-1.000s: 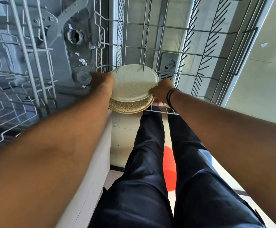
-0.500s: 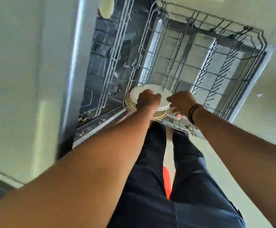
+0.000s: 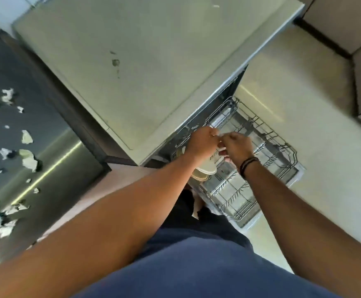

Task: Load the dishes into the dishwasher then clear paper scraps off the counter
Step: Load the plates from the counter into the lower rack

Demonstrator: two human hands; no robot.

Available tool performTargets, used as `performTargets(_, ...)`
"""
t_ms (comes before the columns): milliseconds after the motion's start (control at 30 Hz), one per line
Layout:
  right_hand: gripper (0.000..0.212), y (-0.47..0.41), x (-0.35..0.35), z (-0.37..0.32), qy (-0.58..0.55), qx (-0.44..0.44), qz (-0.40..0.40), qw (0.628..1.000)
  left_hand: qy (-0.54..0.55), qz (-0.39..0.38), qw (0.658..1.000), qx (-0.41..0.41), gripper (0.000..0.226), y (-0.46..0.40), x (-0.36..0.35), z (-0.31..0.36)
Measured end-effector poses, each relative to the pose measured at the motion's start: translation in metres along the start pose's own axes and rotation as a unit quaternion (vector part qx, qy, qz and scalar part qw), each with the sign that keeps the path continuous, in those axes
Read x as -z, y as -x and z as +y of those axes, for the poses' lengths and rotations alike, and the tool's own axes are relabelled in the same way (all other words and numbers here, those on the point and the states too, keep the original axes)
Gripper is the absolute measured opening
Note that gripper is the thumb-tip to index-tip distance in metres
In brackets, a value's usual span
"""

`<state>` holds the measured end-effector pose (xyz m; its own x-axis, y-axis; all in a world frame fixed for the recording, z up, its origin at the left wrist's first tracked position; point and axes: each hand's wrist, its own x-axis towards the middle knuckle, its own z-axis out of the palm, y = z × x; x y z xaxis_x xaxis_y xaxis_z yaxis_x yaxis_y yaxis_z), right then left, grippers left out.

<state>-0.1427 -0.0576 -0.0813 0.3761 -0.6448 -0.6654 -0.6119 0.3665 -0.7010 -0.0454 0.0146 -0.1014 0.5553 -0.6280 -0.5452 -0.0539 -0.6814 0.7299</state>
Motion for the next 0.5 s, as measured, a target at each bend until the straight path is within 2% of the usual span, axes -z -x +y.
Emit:
performTargets(100,0.020,0.019,-0.005,-0.028,0.055,0.075,-0.023,0.995,-0.003,0.061,0.998,-0.020,0.016,0.018,0.020,0.008)
performTargets(167,0.020,0.030,-0.013,-0.044,0.079,0.117,-0.037,0.989,-0.014,0.137,0.990,-0.035,0.018,0.036,0.038,0.011)
performTargets(233,0.018,0.036,-0.026,-0.062,0.110,0.166,-0.034,0.979,0.026,0.200,0.979,-0.031,0.017,0.052,0.056,0.017)
performTargets(300,0.018,0.044,-0.048,-0.086,0.143,0.215,-0.053,0.965,0.085,0.261,0.961,-0.022,0.017,0.071,0.082,0.014)
performTargets(400,0.023,0.061,-0.095,-0.120,0.169,0.277,-0.111,0.939,0.101,0.357,0.929,-0.014,0.020,0.094,0.133,0.001)
performTargets(500,0.024,0.086,-0.153,-0.144,0.199,0.345,-0.185,0.899,0.096,0.457,0.884,0.005,0.020,0.123,0.192,-0.023)
